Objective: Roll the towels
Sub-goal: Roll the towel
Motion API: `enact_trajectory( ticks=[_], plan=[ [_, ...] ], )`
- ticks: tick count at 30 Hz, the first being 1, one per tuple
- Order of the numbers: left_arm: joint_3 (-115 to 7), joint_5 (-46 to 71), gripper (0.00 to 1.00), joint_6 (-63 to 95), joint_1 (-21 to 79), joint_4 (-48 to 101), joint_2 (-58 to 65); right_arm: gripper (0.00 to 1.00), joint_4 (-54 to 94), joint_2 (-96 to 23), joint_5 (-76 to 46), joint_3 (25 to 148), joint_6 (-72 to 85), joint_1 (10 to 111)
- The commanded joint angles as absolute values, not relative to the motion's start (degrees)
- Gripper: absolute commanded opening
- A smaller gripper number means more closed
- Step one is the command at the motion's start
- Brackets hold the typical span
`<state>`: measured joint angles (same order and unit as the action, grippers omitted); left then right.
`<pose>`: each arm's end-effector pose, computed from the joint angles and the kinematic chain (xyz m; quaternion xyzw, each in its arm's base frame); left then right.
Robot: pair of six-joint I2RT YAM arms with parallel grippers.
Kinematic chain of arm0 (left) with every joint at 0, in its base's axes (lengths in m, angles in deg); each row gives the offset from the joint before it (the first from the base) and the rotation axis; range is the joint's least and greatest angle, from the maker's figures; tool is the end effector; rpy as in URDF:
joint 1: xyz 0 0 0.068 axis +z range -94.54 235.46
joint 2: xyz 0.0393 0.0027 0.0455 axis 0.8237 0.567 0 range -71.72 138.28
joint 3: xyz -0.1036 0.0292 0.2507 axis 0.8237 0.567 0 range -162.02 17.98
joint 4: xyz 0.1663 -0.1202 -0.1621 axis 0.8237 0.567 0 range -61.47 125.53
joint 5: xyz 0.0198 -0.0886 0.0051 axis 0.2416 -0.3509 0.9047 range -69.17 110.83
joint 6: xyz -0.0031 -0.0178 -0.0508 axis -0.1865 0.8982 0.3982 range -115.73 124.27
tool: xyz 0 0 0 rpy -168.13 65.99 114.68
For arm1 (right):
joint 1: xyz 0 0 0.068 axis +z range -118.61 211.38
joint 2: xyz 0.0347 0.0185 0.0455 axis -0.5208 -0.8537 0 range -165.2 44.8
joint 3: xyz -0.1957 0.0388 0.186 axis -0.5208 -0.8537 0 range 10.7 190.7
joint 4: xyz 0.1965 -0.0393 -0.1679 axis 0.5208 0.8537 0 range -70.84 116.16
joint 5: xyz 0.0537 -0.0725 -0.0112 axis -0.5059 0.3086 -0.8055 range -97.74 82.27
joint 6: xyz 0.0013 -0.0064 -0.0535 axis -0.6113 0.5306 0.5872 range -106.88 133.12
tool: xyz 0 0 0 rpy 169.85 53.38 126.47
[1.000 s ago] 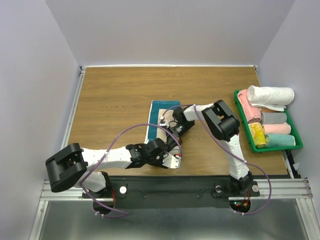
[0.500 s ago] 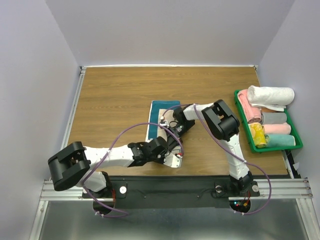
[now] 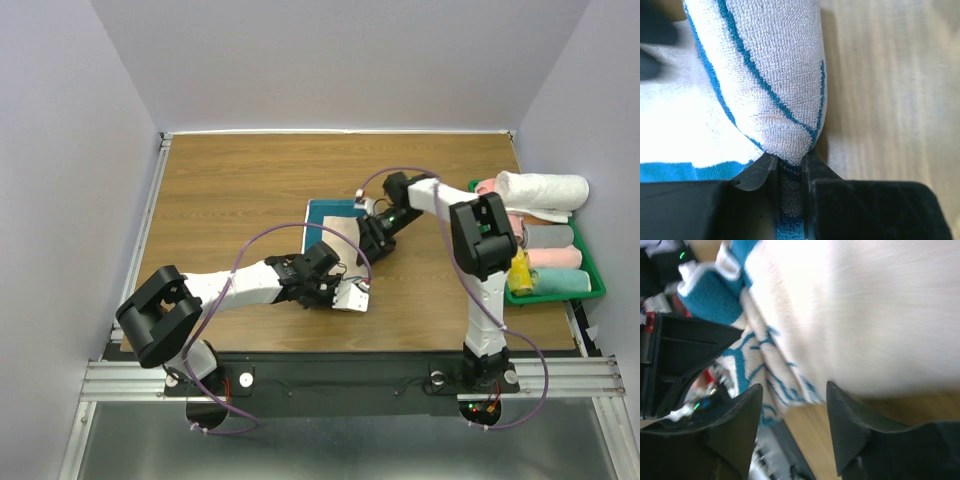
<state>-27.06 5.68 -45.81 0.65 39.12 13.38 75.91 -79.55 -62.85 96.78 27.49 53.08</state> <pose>0.1610 -0.2443 0.1809 0.7671 0.5337 -0.1378 0.3282 0.3518 0.1713 0.1328 0.2549 -0.8485 -0.4588 0.0683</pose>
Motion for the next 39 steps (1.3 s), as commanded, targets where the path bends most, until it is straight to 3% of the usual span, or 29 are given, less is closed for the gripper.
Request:
enact_trajectory(
  ticks=[1,6,9,15,21,25,39],
  plan=[
    [-27.37,-5.08,0.00,-44.68,0.79,56.38,16.87,0.61,73.65,-72.10,-56.95,100.70,29.46,48.79],
    [-31.76,-10.88,0.00,-44.77,3.51,62.44,21.86,0.64,73.31,-62.71,-58.53,99.74,31.31,42.92],
    [-35.10,-13.44,0.00,-44.59,4.39,66.49,26.97,0.78,72.95,-55.06,-57.84,96.58,33.50,39.92],
    [-43.87,-15.46,0.00,-41.34,8.69,70.00,36.02,0.81,70.23,-35.20,-53.53,86.83,38.77,38.94],
    [-52.93,-24.94,0.00,-47.12,13.88,80.02,46.73,0.85,73.82,-23.41,-51.07,80.33,44.67,39.99],
    [-55.58,-23.38,0.00,-46.44,15.11,80.82,51.23,0.84,72.35,-24.18,-45.63,77.51,43.97,48.06],
    [-60.50,-20.91,0.00,-46.88,18.72,82.23,58.53,0.79,44.94,-34.03,-16.80,66.97,43.00,84.46]
  ],
)
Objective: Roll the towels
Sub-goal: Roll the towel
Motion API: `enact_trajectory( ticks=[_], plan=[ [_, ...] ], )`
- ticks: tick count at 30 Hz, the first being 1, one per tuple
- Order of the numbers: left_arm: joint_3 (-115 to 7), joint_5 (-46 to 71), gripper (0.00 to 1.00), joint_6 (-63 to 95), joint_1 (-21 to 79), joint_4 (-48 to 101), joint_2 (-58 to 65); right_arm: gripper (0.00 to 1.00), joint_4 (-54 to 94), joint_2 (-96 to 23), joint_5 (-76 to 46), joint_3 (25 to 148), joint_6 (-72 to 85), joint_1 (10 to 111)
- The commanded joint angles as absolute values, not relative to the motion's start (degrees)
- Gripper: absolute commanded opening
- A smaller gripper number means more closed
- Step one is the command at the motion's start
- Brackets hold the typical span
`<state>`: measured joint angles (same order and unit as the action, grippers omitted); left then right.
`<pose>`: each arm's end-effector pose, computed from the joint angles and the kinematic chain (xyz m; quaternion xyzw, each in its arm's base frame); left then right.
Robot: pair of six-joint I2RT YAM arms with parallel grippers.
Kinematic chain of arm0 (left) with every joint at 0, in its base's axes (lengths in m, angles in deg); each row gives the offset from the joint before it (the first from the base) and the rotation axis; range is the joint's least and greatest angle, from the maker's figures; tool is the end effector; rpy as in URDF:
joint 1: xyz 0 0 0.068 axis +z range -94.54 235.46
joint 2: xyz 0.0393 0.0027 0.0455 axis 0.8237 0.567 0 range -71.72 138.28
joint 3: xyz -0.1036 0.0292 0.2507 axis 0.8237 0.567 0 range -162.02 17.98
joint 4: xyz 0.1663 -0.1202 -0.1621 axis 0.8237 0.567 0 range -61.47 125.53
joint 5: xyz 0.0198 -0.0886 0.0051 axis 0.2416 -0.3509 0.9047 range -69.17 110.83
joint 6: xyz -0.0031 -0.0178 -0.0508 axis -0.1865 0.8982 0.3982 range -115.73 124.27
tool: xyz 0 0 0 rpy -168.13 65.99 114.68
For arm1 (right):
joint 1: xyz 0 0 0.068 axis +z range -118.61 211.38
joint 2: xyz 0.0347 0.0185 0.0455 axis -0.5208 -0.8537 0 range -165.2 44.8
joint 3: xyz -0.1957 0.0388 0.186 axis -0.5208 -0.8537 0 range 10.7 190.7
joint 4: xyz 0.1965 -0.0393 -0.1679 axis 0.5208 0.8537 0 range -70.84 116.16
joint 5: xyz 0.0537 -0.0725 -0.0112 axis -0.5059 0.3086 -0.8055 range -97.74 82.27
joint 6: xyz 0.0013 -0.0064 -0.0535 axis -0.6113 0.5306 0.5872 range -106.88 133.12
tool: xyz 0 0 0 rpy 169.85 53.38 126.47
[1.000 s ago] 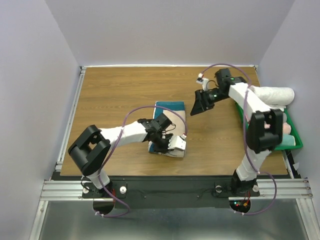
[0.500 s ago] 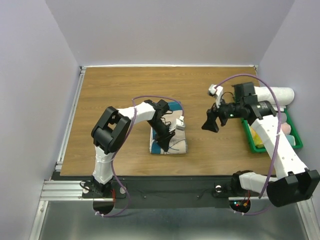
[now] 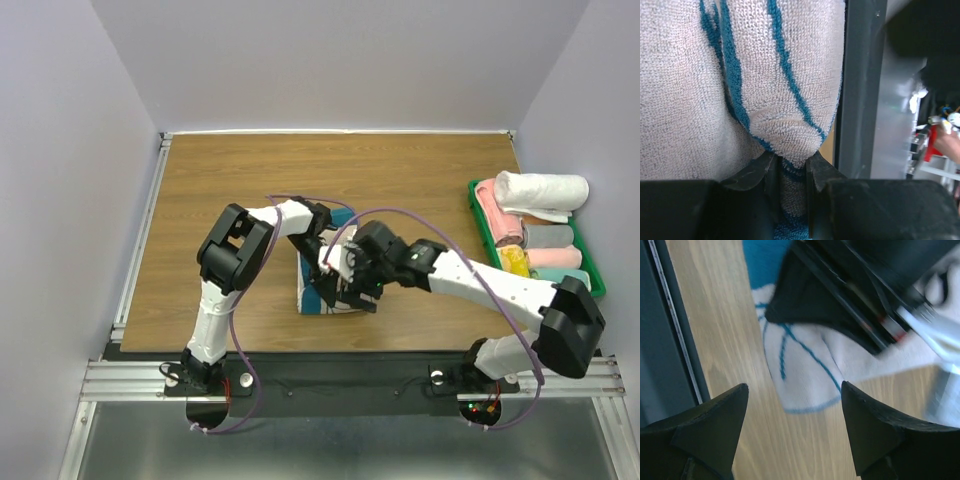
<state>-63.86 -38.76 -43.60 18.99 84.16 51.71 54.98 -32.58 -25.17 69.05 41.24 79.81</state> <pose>0.2850 -0.2488 0.1247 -0.5582 -0.6629 0.4989 0.0052 0.1750 0.2133 0.2597 -0.6196 0.7114 0.1948 0.2683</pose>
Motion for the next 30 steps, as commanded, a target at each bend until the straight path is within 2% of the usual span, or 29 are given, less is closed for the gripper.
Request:
enact_trajectory(
  ticks=[1,6,8,9,13,14,16,17,18,20,21,22,30],
  plan=[
    [-60.85,-20.91,0.00,-46.88,18.81,82.32,58.53,0.80,43.87,-35.25,-16.79,66.26,43.44,85.08],
    [-62.35,-20.65,0.00,-46.88,19.42,82.58,58.62,0.83,36.93,-38.42,-15.91,61.60,45.29,87.02],
    [-63.14,-20.91,0.00,-46.96,19.77,82.84,58.71,0.83,35.69,-40.09,-16.34,60.01,45.20,87.28],
    [-63.67,-20.83,0.00,-46.88,20.04,82.76,58.62,0.80,34.82,-40.62,-17.22,59.66,44.85,87.46],
    [-64.20,-20.82,0.02,-46.09,20.83,81.35,57.22,0.42,33.75,-42.56,-20.47,58.08,42.57,87.55],
    [-64.11,-20.91,0.04,-45.83,21.00,80.91,56.43,0.25,33.93,-43.34,-21.61,57.38,41.69,87.46],
    [-63.68,-21.96,0.08,-45.21,21.96,80.12,54.76,0.08,34.02,-43.61,-22.93,56.58,40.46,87.46],
    [-63.41,-22.58,0.12,-45.03,22.32,79.86,52.75,0.01,34.19,-43.27,-24.77,55.54,39.67,87.29],
    [-63.41,-22.58,0.16,-44.77,22.67,79.51,51.51,0.01,34.54,-43.00,-25.66,55.09,39.40,87.20],
    [-62.53,-23.37,0.30,-44.24,24.08,78.63,48.88,0.01,35.50,-42.56,-27.50,54.65,38.79,87.20],
    [-62.35,-23.55,0.49,-43.89,24.52,78.54,46.25,0.01,36.21,-42.56,-28.47,54.56,38.70,86.93],
    [-61.92,-23.90,0.98,-43.72,25.13,78.19,45.01,0.01,37.87,-42.82,-30.30,54.91,38.43,86.85],
    [-62.70,-23.82,0.99,-43.62,31.54,78.09,37.27,0.01,43.15,-46.77,-36.47,58.16,37.38,84.56]
  ],
)
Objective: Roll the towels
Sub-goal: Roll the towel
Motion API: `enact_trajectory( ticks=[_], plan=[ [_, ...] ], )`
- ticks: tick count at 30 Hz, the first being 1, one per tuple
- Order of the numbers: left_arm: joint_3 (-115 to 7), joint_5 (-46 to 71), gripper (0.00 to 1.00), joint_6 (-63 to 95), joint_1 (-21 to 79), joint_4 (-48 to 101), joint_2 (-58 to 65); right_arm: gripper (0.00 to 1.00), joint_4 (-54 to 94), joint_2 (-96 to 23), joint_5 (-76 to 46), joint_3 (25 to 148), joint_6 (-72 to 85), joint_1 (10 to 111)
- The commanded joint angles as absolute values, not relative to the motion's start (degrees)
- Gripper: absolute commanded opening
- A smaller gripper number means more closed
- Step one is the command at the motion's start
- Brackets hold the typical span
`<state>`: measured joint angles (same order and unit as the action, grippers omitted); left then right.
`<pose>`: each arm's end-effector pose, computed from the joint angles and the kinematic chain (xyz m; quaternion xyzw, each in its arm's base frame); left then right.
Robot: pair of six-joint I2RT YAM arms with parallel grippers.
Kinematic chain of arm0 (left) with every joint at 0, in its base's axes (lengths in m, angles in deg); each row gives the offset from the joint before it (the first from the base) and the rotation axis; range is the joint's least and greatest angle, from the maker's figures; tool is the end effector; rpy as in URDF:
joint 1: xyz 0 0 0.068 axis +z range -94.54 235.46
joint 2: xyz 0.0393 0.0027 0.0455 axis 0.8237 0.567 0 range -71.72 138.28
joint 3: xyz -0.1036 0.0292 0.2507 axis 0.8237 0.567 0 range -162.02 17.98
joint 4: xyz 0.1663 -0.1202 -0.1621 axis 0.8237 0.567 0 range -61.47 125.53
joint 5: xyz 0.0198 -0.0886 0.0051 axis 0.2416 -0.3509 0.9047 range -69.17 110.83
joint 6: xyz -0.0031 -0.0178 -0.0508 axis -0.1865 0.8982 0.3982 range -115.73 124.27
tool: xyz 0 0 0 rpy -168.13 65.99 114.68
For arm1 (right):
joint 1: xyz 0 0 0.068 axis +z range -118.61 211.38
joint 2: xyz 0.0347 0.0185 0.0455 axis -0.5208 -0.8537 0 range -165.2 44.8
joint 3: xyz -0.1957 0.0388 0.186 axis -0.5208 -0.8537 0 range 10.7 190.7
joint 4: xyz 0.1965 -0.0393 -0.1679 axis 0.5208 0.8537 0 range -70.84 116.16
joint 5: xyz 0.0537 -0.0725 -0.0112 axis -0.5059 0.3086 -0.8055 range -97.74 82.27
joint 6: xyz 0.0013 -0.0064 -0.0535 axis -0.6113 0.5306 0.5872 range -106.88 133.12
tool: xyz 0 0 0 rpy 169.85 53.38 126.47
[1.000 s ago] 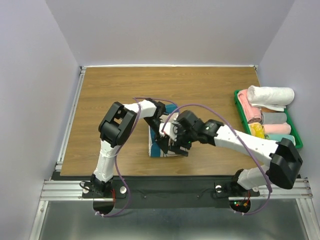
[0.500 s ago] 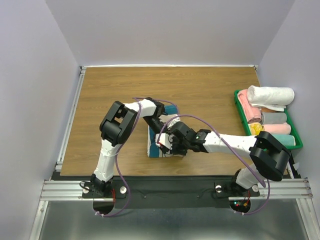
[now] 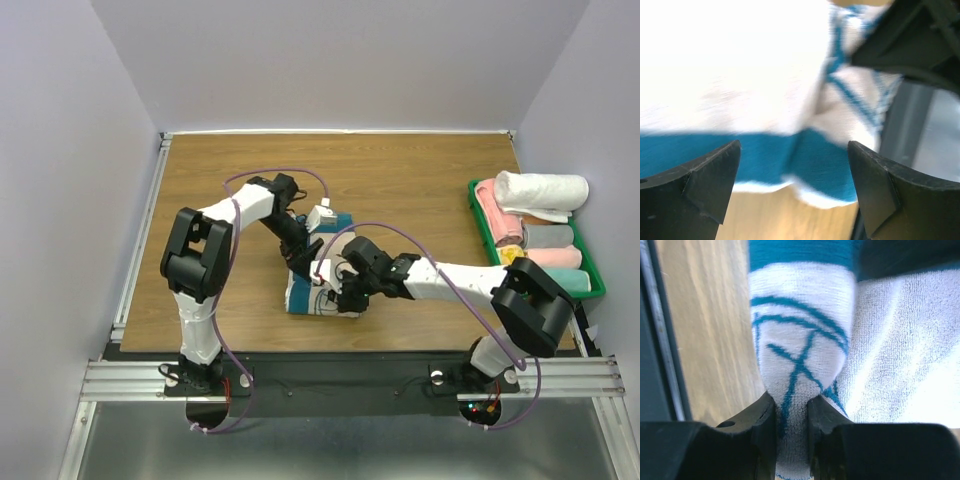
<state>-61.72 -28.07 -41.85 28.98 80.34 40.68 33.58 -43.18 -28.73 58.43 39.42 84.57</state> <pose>0.3180 -0.1884 0.1787 0.5543 0.7210 -0.4000 0.1134 0.1687 0.2466 0.1774 -0.6415 0.6850 0.2382 0.2498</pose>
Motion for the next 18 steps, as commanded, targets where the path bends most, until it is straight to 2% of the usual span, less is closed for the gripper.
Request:
enact_trajectory(
  ticks=[1,4,9,14,18],
  plan=[
    [-63.14,-23.47,0.99,-43.71,33.47,78.45,37.00,0.01,44.11,-47.13,-36.74,58.60,37.29,84.30],
    [-65.86,-22.06,0.99,-43.71,37.79,78.71,35.25,0.01,46.67,-48.97,-37.97,60.88,37.20,83.86],
    [-68.07,-21.27,0.99,-41.00,50.96,74.07,27.97,0.01,51.14,-54.32,-42.44,65.70,35.62,82.28],
    [-57.81,-11.96,0.99,-35.98,54.67,56.77,12.33,0.01,55.89,-60.21,-47.98,71.25,34.39,80.61],
    [-45.85,-9.67,0.99,-35.11,54.58,44.64,-7.44,0.01,60.29,-65.49,-53.52,76.26,33.42,78.94]
  ],
)
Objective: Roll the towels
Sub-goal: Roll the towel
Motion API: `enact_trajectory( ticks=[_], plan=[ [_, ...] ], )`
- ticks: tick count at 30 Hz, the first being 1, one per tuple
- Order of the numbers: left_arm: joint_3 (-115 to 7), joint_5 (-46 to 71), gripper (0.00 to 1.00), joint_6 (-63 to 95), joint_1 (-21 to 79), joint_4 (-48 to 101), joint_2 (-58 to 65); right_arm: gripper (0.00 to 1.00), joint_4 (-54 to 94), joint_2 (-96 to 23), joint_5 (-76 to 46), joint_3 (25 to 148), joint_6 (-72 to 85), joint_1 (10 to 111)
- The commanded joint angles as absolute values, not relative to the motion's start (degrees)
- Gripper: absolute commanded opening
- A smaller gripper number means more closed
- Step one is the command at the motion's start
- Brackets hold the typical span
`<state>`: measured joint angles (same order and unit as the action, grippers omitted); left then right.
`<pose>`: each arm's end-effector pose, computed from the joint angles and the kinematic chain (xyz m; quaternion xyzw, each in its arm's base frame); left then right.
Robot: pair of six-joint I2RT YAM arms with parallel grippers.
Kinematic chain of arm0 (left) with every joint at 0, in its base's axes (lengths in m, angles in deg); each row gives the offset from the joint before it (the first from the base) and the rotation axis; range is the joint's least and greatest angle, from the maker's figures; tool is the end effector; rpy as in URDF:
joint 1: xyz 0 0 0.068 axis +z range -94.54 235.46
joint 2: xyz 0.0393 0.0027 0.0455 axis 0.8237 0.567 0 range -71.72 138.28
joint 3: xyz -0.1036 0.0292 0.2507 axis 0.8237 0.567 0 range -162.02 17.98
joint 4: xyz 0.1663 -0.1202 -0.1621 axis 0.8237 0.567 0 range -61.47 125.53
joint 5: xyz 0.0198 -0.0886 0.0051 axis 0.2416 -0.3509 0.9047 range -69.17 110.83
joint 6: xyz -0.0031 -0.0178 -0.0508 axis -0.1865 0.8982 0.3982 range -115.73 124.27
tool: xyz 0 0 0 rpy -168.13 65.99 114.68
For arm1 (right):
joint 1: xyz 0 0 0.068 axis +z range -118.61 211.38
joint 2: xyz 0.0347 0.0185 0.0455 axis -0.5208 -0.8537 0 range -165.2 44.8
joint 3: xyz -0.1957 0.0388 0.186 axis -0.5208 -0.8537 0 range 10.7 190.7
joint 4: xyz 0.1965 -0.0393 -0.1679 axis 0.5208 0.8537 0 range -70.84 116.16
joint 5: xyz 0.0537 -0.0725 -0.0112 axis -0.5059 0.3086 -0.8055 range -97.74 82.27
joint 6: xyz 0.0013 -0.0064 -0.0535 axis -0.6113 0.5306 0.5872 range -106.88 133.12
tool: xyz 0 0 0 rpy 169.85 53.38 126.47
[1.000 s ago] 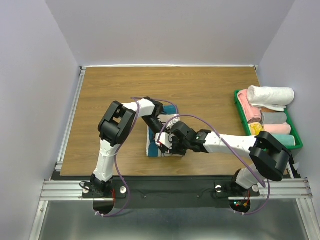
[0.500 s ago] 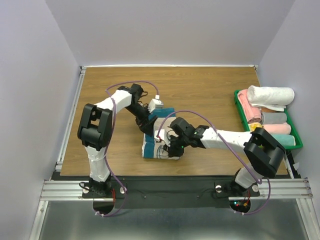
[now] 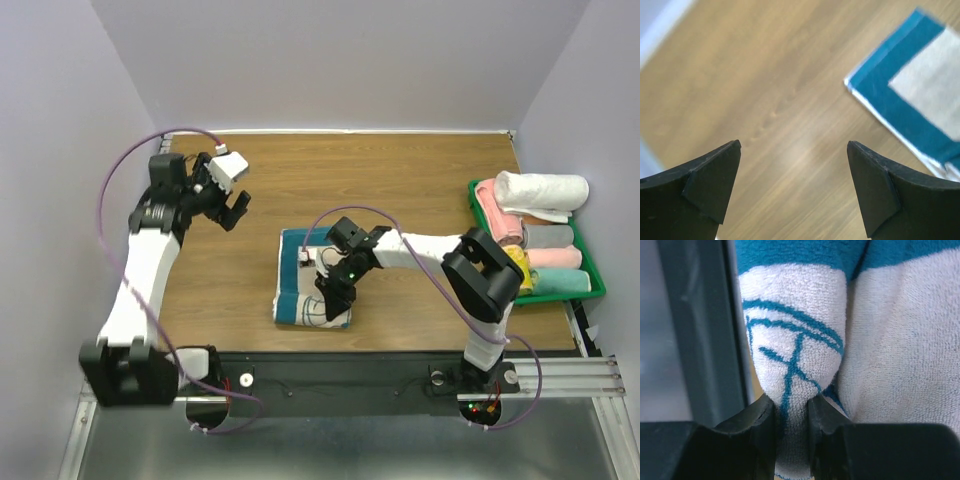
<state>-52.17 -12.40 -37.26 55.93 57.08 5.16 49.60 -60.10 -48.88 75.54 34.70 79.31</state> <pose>0.2955 -0.0170 0.3415 0.4216 0.7509 -0.0793 0.5021 0.2157 0.2737 0.1618 -0.5749 0.7242 0.3733 0.0755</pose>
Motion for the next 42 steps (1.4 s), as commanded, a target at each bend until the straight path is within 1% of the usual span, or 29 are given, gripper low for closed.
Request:
enact_trajectory(
  ticks=[1,2,3,4,5,6,7,8,10,11,13,15,19,24,28,32,33,35,36,38,39,41,42],
  plan=[
    [-41.48,-7.14,0.99,-28.84,54.58,41.91,-10.17,0.01,61.60,-66.72,-55.61,76.96,33.33,78.32],
    [-39.78,-6.24,0.99,-25.99,54.67,39.62,-12.46,0.01,62.48,-69.17,-56.77,78.89,33.42,77.97],
    [-38.72,-7.45,0.99,-26.66,54.58,40.82,-15.88,0.01,64.23,-70.58,-57.65,79.77,33.60,77.45],
    [-38.10,-12.60,0.99,-33.45,54.23,43.70,-16.69,0.01,65.21,-71.90,-59.05,81.00,33.68,77.09],
    [-37.92,-14.30,0.99,-37.69,53.27,51.30,-17.49,0.02,66.00,-74.70,-59.76,82.75,33.77,76.65],
    [-37.57,-14.58,0.99,-41.39,51.61,55.12,-18.54,0.03,66.97,-75.86,-60.64,83.82,33.95,76.30],
    [-35.65,-13.80,0.99,-44.21,49.15,57.77,-19.33,0.04,68.19,-76.83,-62.39,84.61,33.69,75.51],
    [-34.15,-11.18,0.99,-47.90,44.43,61.27,-20.47,0.04,68.64,-77.88,-63.19,85.31,33.68,75.16],
    [-29.34,-6.88,0.98,-48.81,38.52,62.27,-25.04,0.07,69.61,-79.99,-64.59,87.07,33.25,74.19],
    [-28.17,-5.89,0.98,-49.25,32.40,63.23,-27.14,0.09,69.61,-80.52,-64.86,87.60,32.72,73.93],
    [-25.89,-2.74,0.98,-48.03,26.48,63.77,-27.69,0.12,70.05,-82.10,-66.26,88.83,32.28,73.05],
    [-25.09,-0.71,0.98,-45.48,17.72,63.77,-25.77,0.16,70.66,-83.42,-67.32,89.71,32.01,72.00],
    [-23.42,3.42,0.98,-39.07,6.61,60.36,-20.14,0.18,72.34,-85.62,-66.53,91.82,32.37,71.55],
    [-21.84,10.45,0.98,-36.69,0.36,49.37,-14.00,0.20,72.51,-86.94,-66.71,93.32,31.84,71.46],
    [-21.40,13.80,0.92,-38.17,-2.28,46.37,-8.19,0.22,72.60,-87.56,-66.88,93.85,31.58,71.46],
    [-20.08,12.40,0.88,-39.05,-4.47,44.87,-6.25,0.27,72.60,-87.91,-67.15,93.85,31.23,71.29],
    [-19.55,12.14,0.83,-39.06,-4.92,44.79,-5.55,0.31,72.69,-88.26,-67.24,93.93,31.05,71.11],
    [-17.88,12.40,0.75,-38.44,-5.45,44.35,-4.67,0.32,72.69,-88.44,-67.33,94.20,30.96,70.94],
    [-17.44,12.31,0.67,-38.01,-5.54,44.43,-3.62,0.32,72.60,-88.44,-67.32,94.37,30.79,70.76],
    [-16.48,12.48,0.57,-37.74,-5.54,45.65,-2.73,0.33,72.60,-88.44,-67.50,94.46,30.52,70.59],
    [-16.13,12.40,0.51,-37.56,-5.63,46.27,-2.47,0.39,72.60,-88.35,-67.76,94.46,30.35,70.32],
    [-15.07,12.57,0.47,-36.95,-5.63,47.68,-3.07,0.40,72.60,-88.35,-67.94,94.46,30.00,69.80],
    [-14.72,12.83,0.43,-36.69,-5.63,48.03,-3.25,0.40,72.60,-88.26,-67.85,94.46,29.82,69.62]
  ],
)
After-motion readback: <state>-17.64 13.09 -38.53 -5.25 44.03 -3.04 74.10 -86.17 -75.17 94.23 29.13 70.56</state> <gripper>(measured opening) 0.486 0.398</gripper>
